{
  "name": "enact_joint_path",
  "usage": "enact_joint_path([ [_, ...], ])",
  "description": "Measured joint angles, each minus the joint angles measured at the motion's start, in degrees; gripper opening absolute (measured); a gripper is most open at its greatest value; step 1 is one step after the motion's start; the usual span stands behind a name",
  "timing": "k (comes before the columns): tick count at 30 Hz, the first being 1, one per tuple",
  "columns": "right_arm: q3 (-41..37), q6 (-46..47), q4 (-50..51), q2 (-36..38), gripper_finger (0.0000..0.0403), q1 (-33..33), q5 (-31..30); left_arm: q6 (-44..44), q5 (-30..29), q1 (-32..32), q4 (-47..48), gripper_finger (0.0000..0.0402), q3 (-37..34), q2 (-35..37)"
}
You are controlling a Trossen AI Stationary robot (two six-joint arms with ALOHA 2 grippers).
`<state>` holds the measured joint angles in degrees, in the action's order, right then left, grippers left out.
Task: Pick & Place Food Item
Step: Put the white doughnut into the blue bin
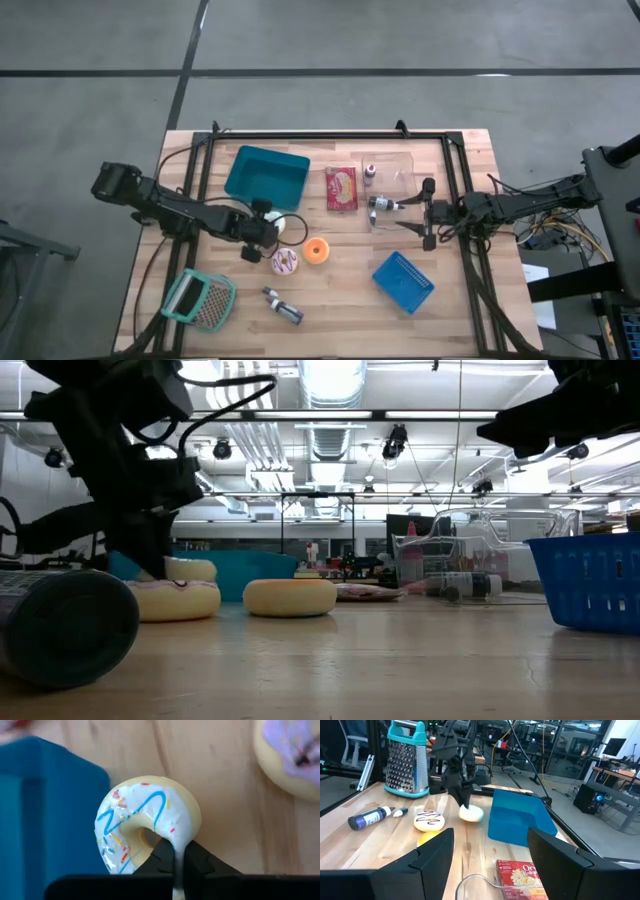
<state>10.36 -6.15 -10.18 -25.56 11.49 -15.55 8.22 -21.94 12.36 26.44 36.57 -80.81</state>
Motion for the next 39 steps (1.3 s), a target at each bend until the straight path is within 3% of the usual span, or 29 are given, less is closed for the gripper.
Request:
enact_joint_path([
  [11, -0.1, -1.2, -4.2, -12.0, 0.0246, 0.0, -2.4, 4.8, -0.7, 0.2, -0.5, 0.0005, 7.5, 0.1],
  [21, 1.3, -8.1, -19.1, -27.6, 0.0246, 0.0, -2.4, 12.6, 9.0, 0.2, -11.9, 0.0005, 10.1, 0.1],
  [29, 9.2, -11.1, -19.2, -40.9, 0.0246, 0.1, -2.5, 15.5, 13.7, -0.2, -17.4, 0.0004, 10.2, 0.1],
  [39, 23.4, -21.6, -19.3, -56.3, 0.0246, 3.3, -2.5, 16.1, 14.1, -0.3, -18.7, 0.0004, 10.1, 0.2],
])
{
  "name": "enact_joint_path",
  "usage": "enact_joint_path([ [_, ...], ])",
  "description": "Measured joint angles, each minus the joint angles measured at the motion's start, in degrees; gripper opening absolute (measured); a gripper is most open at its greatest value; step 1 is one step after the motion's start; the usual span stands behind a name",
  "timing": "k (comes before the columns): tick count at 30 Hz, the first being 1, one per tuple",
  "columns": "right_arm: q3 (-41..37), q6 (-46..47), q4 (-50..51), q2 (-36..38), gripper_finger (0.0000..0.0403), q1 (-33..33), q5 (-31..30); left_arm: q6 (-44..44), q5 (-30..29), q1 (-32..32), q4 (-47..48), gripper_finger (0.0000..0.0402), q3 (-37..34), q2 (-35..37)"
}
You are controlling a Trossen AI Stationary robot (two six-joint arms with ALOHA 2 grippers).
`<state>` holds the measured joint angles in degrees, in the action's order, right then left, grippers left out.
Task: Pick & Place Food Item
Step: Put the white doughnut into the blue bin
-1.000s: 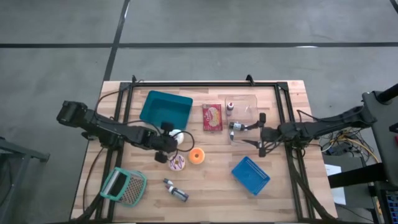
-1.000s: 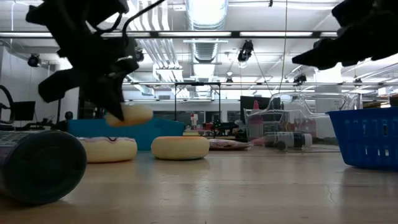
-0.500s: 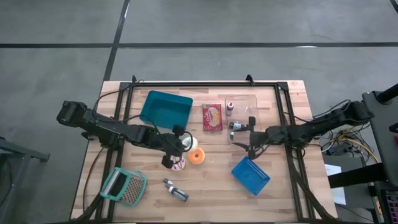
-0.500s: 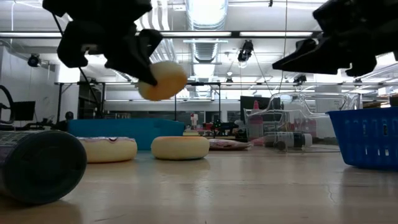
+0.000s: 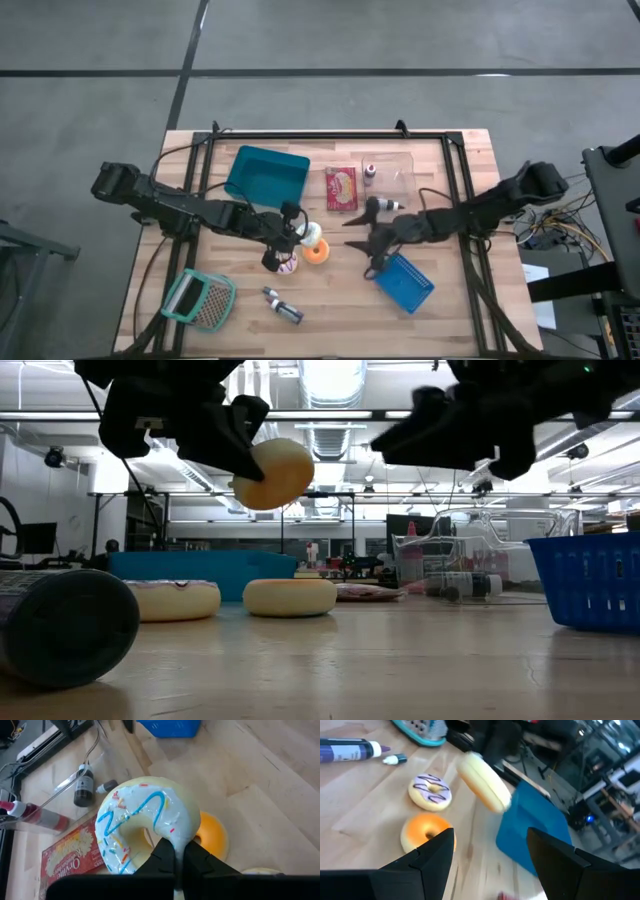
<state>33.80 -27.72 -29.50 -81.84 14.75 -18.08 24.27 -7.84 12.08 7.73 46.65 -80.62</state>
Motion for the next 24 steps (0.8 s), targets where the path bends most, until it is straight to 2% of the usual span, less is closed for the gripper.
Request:
enact_joint_path([
  [5, 5.5, -4.1, 1.3, -6.6, 0.0246, 0.9, -0.2, 0.0, 0.1, 0.0, 0.0, 0.0004, 0.0, 0.0],
  [10, 9.3, -7.4, 2.3, -10.7, 0.0246, 1.0, -3.0, 0.0, 0.2, 0.0, 0.0, 0.0004, 0.0, 0.0],
  [24, 12.9, -12.7, 2.4, -12.0, 0.0235, 1.1, -4.4, 0.2, 0.4, 0.0, 0.0, 0.0004, -0.1, 0.0],
])
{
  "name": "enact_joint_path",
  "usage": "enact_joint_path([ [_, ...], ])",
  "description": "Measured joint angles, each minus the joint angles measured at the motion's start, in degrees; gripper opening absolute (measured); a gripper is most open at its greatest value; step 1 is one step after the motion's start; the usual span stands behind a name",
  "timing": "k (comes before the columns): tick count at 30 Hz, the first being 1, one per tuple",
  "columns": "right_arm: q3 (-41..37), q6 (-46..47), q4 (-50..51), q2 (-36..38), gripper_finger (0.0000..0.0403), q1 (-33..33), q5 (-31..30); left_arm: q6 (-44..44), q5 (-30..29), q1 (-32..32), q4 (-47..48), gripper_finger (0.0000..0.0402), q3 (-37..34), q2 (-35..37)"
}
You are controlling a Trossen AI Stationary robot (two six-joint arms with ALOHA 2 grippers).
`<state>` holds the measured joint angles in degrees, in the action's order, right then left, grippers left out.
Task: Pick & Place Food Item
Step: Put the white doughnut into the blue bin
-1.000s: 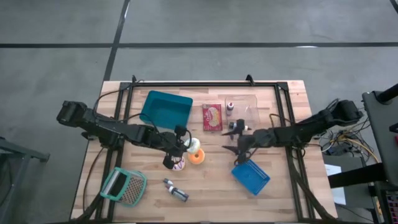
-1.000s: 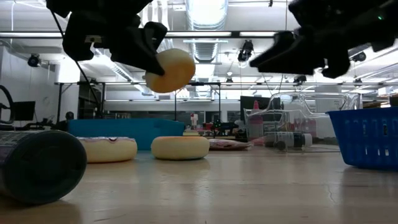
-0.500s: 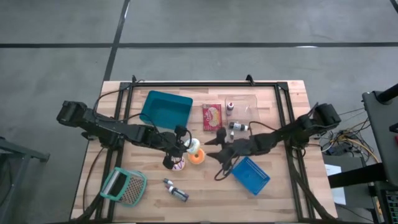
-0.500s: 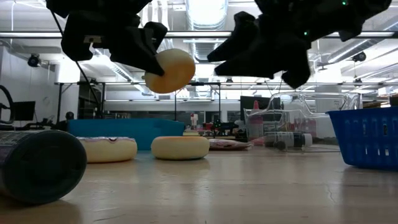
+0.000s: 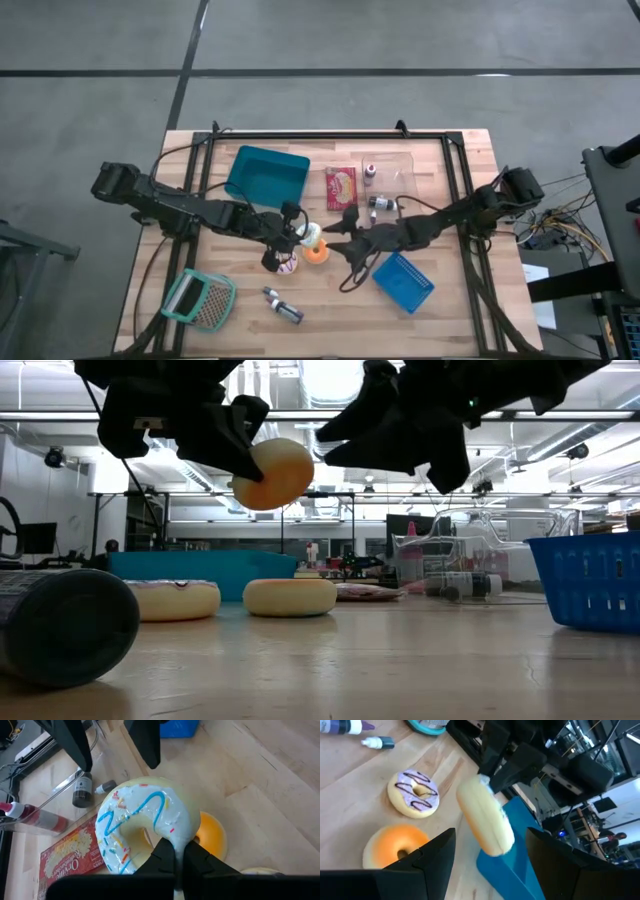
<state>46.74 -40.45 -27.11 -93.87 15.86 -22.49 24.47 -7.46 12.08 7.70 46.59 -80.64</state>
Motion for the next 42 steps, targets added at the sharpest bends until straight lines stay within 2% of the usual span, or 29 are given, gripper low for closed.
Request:
enact_joint_path([
  [10, 1.2, 0.2, 1.2, -0.1, 0.0235, -0.1, 0.1, 0.2, 0.0, 0.0, -0.4, 0.0004, 0.0, 0.0],
  [20, 4.6, -0.5, 1.4, -4.7, 0.0235, -1.7, 0.6, 0.4, 0.7, 0.0, -0.7, 0.0004, 0.0, 0.0],
  [30, 6.3, -0.5, 2.8, -5.7, 0.0231, -2.6, 1.5, 0.7, 0.7, -0.1, -0.8, 0.0004, 0.0, -0.1],
  [35, 6.3, -0.5, 2.9, -5.7, 0.0201, -2.5, 1.5, 0.7, 0.7, -0.1, -0.8, 0.0004, 0.0, -0.1],
  [42, 6.3, -0.7, 3.0, -5.7, 0.0121, -2.5, 1.5, 0.9, 0.7, -0.1, -0.9, 0.0004, 0.0, -0.1],
])
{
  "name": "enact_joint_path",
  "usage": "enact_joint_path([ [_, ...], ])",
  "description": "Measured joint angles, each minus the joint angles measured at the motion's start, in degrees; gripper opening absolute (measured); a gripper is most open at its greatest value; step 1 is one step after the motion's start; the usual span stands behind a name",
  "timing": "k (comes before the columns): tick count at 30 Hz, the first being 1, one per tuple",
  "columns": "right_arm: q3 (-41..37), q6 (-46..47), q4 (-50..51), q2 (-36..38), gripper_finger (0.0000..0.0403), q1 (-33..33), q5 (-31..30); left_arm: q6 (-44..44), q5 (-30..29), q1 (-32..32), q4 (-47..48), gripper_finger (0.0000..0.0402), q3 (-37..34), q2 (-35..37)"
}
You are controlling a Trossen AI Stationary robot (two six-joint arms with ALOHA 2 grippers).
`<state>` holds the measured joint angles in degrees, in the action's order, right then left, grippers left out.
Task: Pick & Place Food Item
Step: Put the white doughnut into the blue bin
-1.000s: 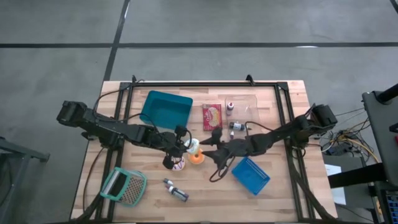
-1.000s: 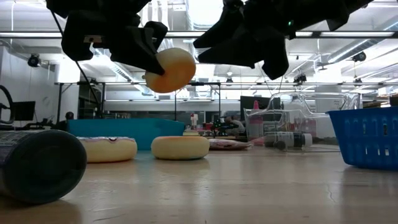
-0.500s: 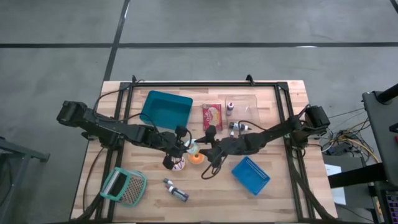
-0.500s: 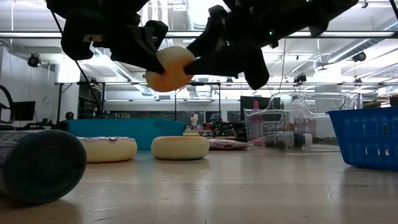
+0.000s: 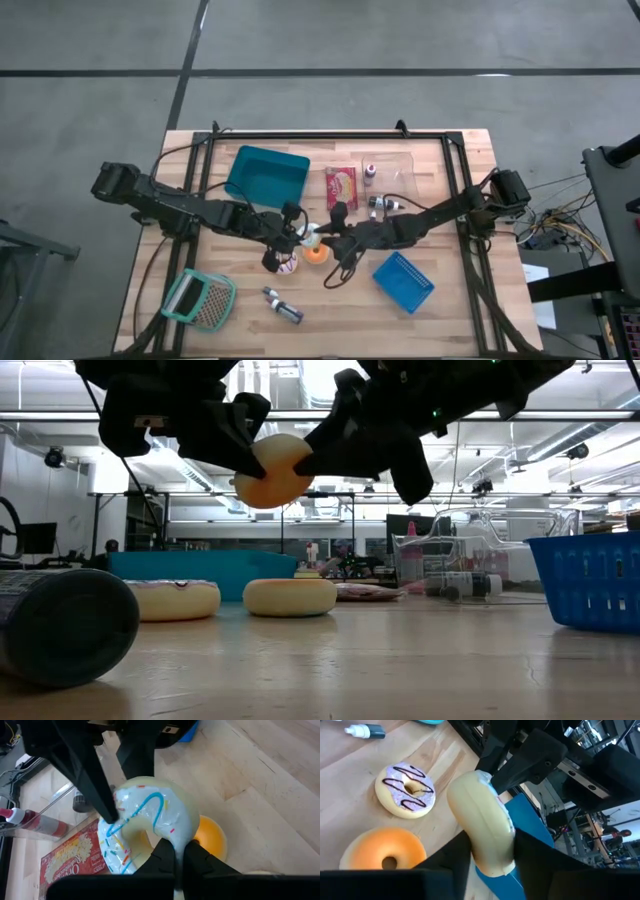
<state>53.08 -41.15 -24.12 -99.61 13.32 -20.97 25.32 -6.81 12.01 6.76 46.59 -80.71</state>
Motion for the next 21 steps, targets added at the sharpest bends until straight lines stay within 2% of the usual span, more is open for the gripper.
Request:
enact_joint_path([
  [8, 0.0, 0.2, 1.1, 0.1, 0.0021, 0.0, 1.6, 0.2, 0.0, 0.0, -0.3, 0.0004, 0.0, 0.0],
  [21, 0.0, 1.7, 1.2, 0.1, 0.001, 0.0, 1.9, 0.2, 0.1, 0.0, -0.5, 0.0004, 0.0, 0.0],
])
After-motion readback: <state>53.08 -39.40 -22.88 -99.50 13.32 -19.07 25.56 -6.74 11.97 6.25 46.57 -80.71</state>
